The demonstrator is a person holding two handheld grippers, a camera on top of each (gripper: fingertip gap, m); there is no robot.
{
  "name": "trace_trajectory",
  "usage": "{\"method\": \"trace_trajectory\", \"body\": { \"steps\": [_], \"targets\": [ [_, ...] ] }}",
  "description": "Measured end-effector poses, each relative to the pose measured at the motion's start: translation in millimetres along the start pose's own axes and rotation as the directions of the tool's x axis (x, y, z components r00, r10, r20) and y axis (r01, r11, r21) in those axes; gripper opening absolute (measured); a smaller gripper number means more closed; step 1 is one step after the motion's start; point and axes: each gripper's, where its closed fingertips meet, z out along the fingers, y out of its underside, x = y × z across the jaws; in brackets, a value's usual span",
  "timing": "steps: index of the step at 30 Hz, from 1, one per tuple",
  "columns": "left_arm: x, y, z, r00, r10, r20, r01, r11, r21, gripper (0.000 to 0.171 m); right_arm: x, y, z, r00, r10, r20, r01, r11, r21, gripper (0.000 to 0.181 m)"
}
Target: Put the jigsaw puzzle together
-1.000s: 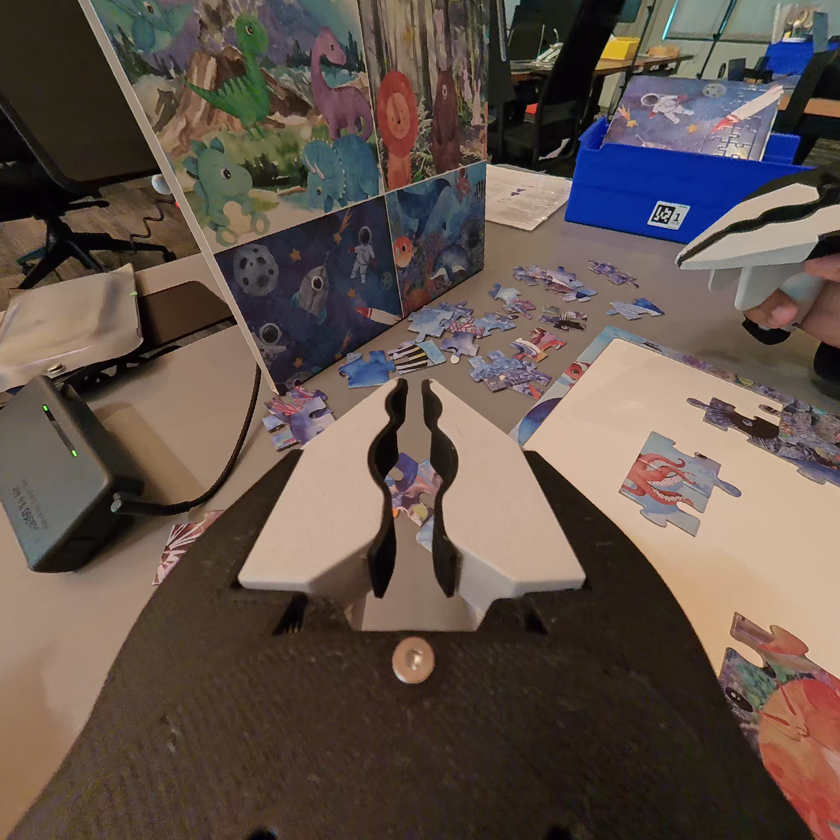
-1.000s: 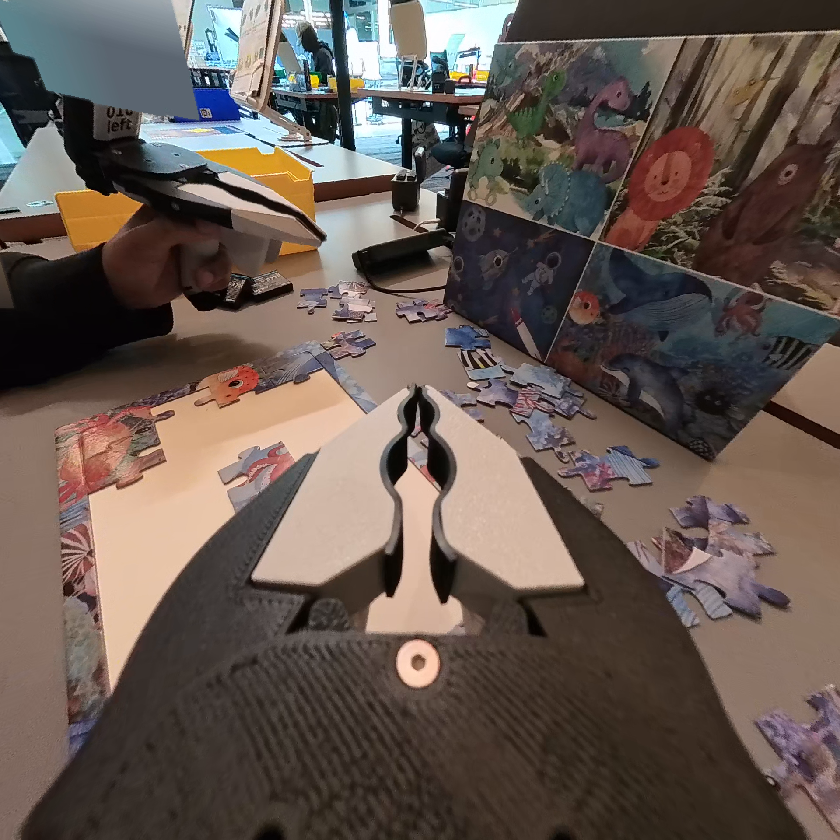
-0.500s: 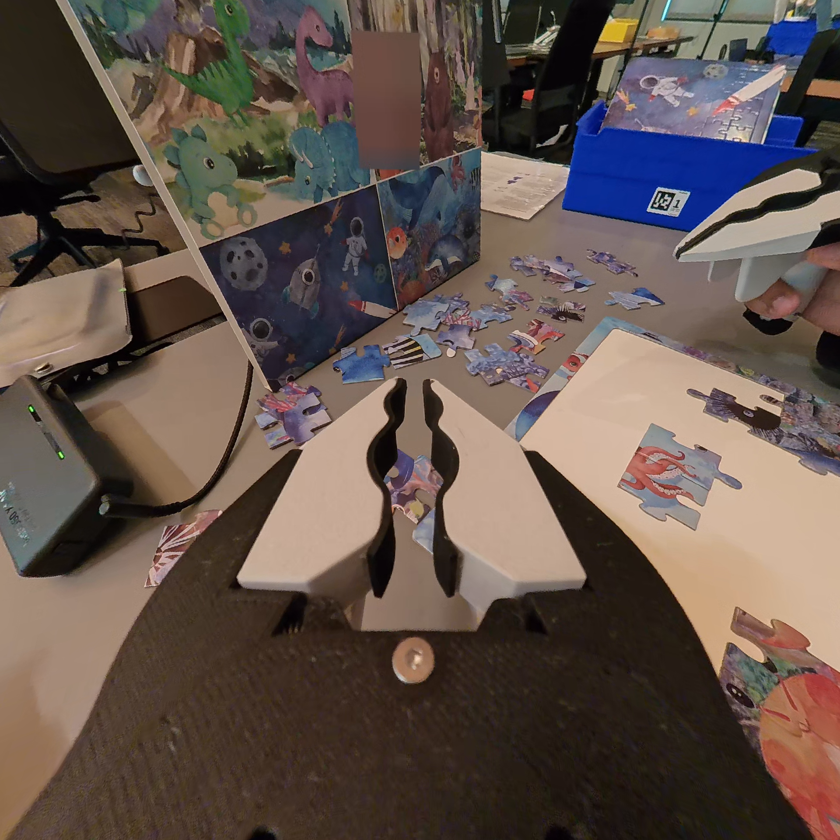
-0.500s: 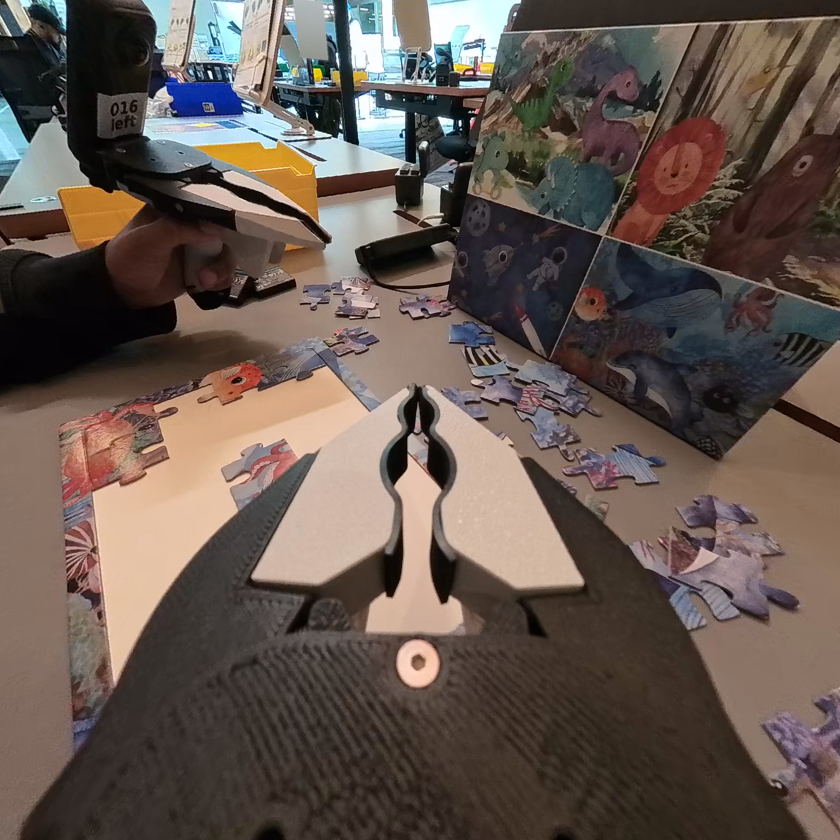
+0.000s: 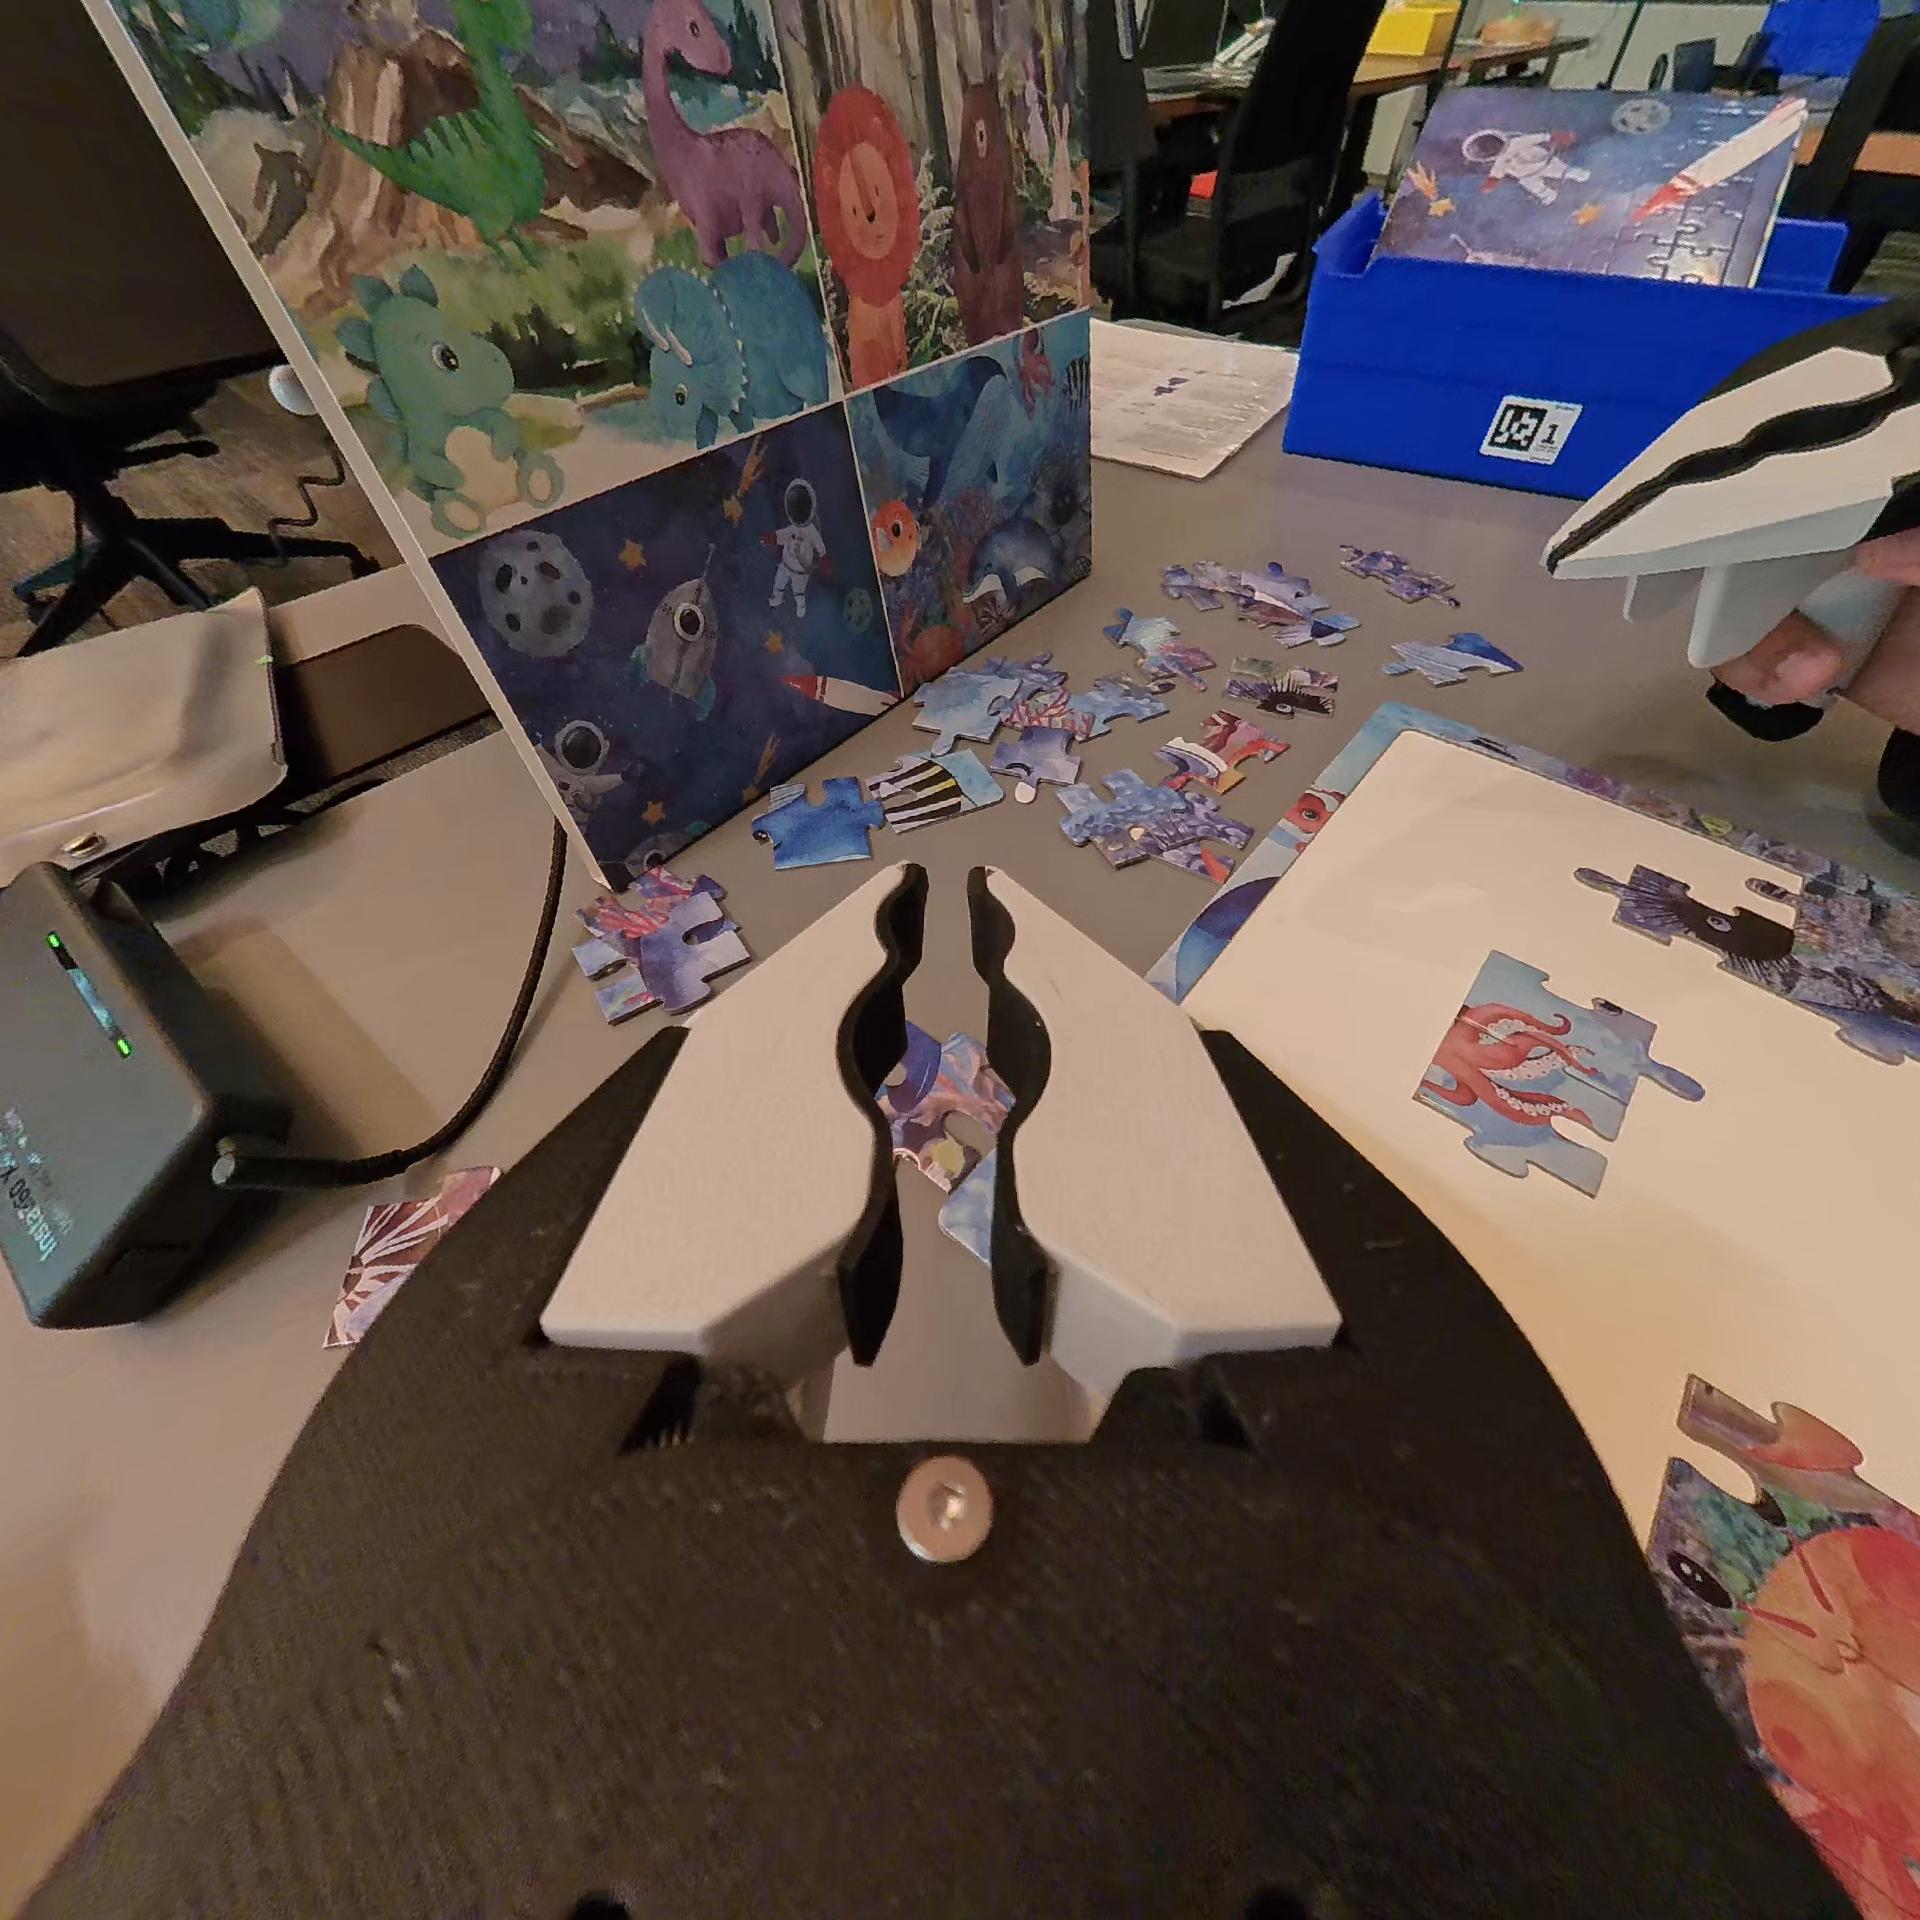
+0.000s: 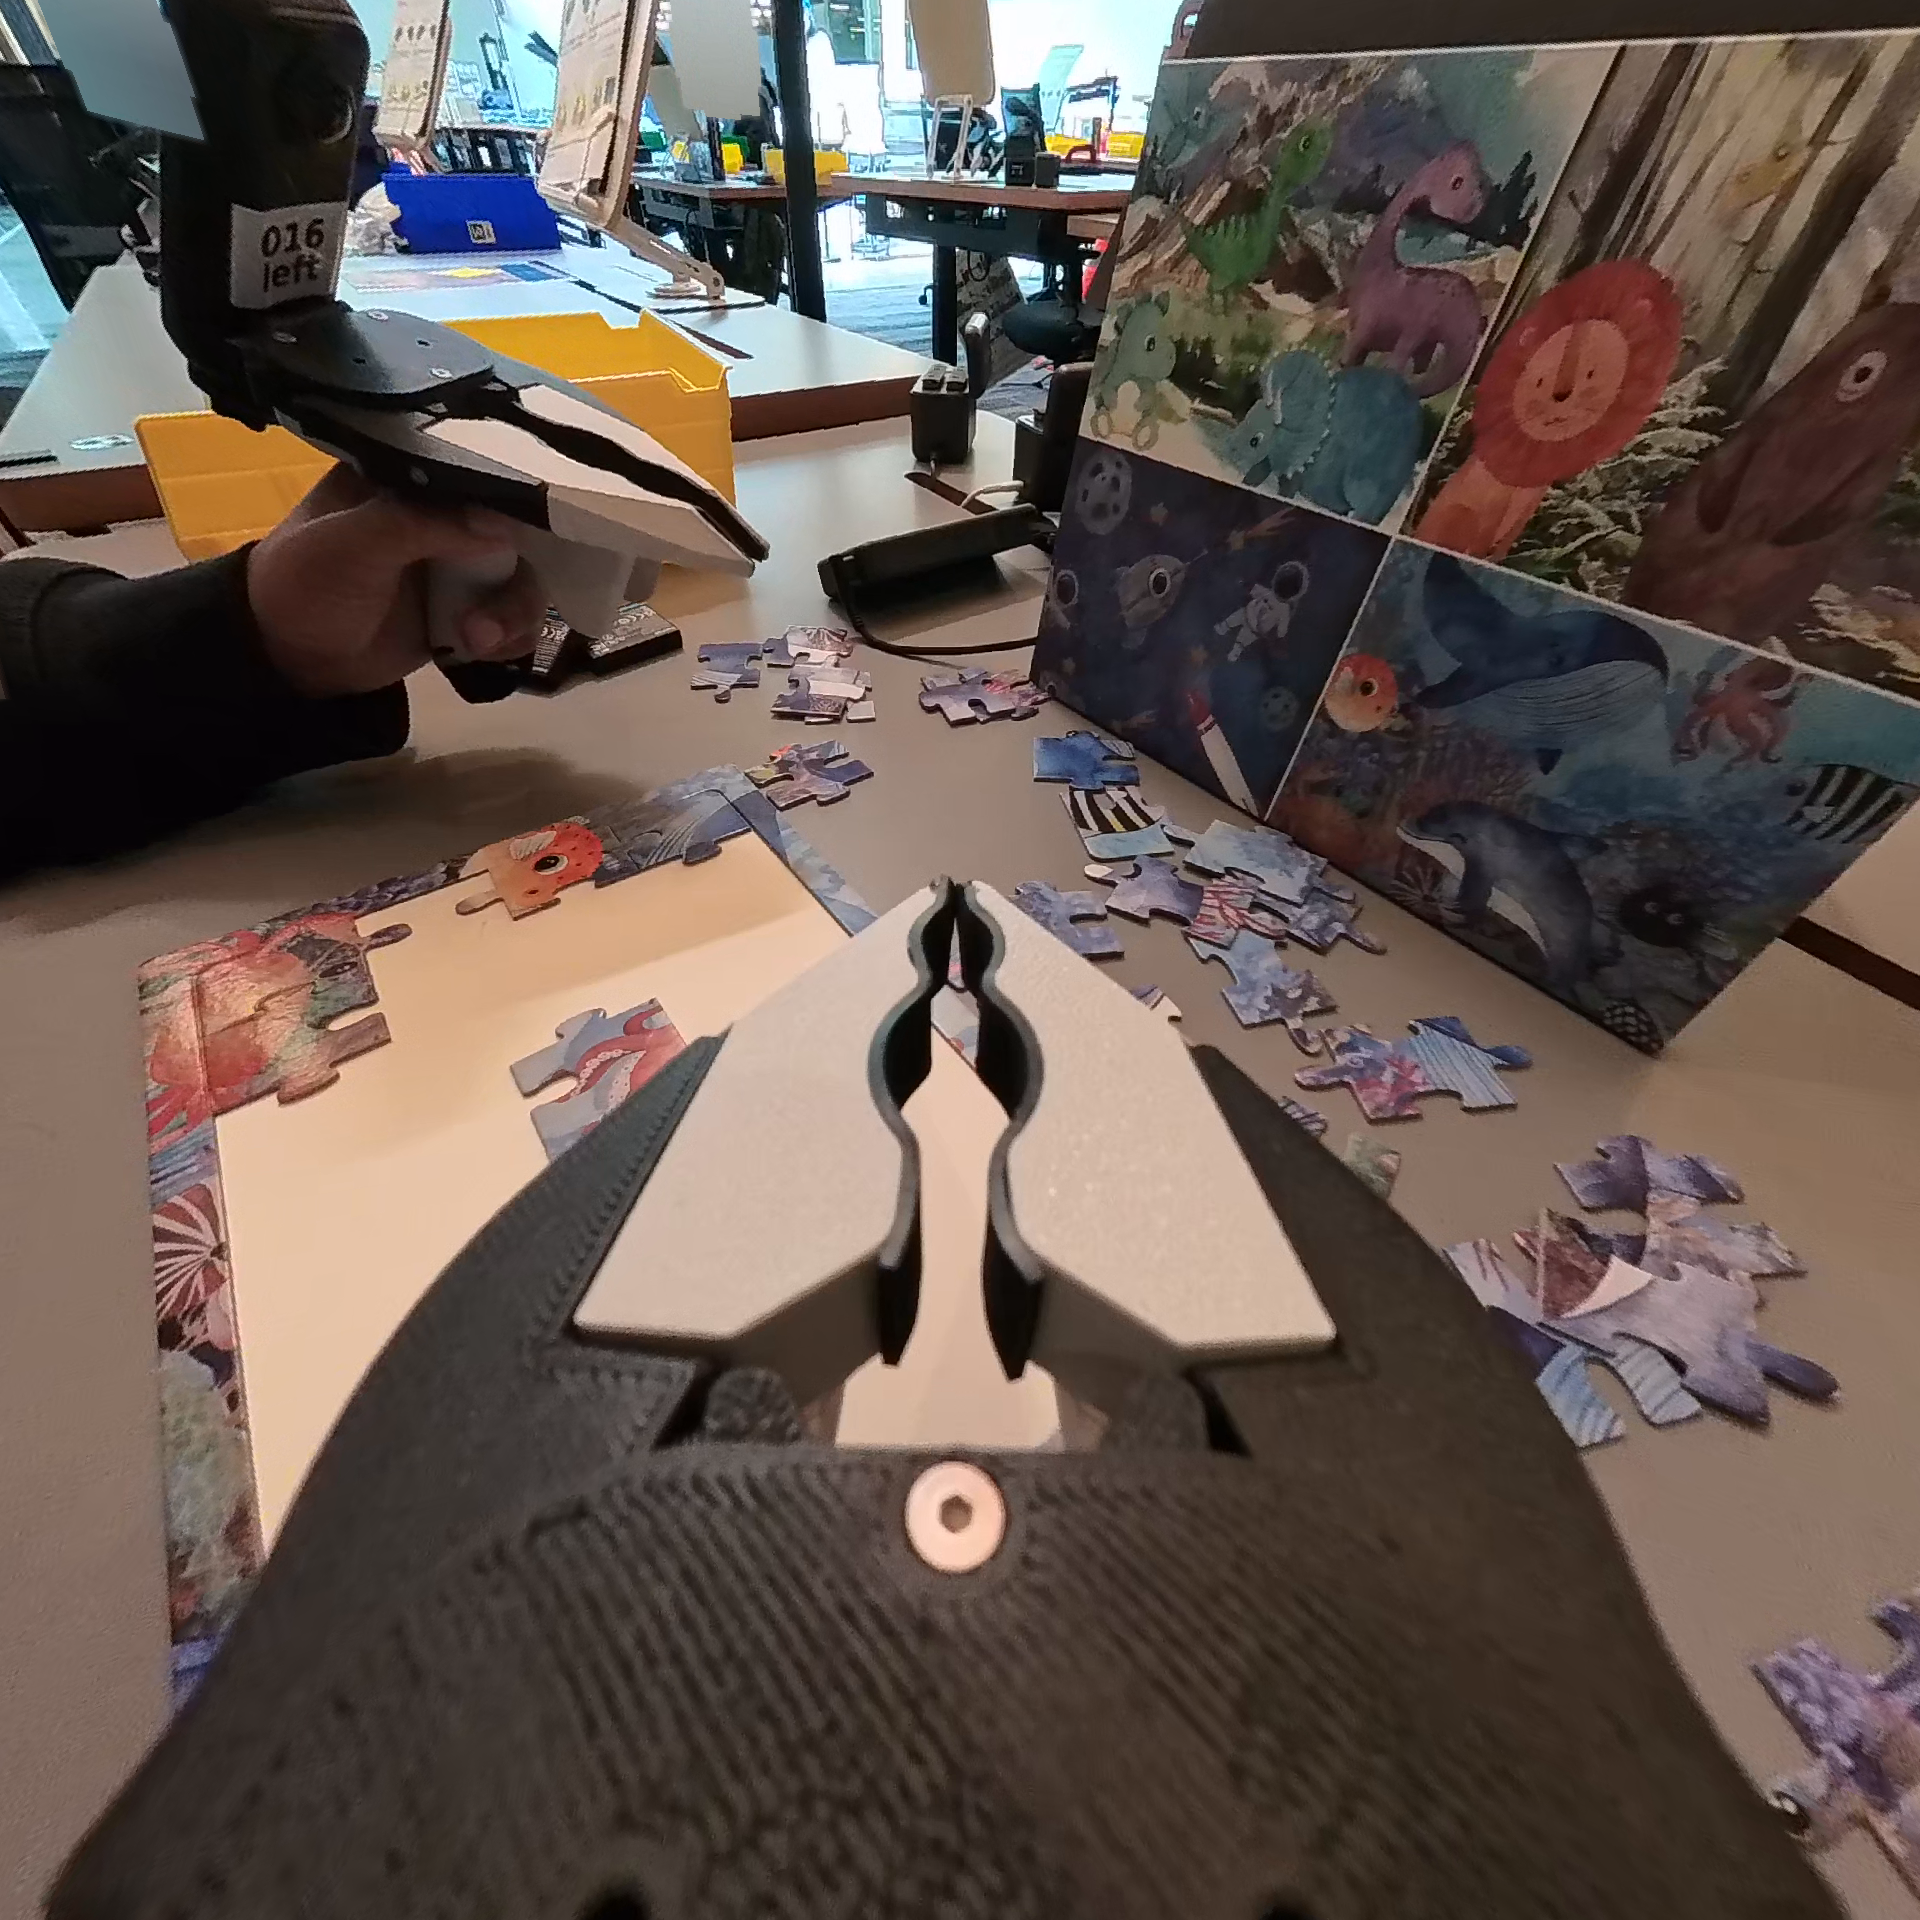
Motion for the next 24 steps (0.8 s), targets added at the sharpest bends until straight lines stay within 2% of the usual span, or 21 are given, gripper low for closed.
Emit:
{"method": "trace_trajectory", "body": {
  "steps": [19, 24],
  "targets": [
    [5.5, 0.8, 1.9, 1.0, 0.016, -0.012, -0.016, 1.0, -0.011, 0.006, 6.5, 5.8, 1.3, 0.999, -0.002, -0.035, 0.001, 0.999, -0.032, 0.001],
    [9.5, 0.6, 2.8, 0.999, 0.029, -0.018, -0.029, 0.999, -0.015, 0.006, 17.0, 0.4, -5.6, 0.997, 0.026, -0.069, -0.026, 1.0, 0.004, 0.003]
  ]
}}
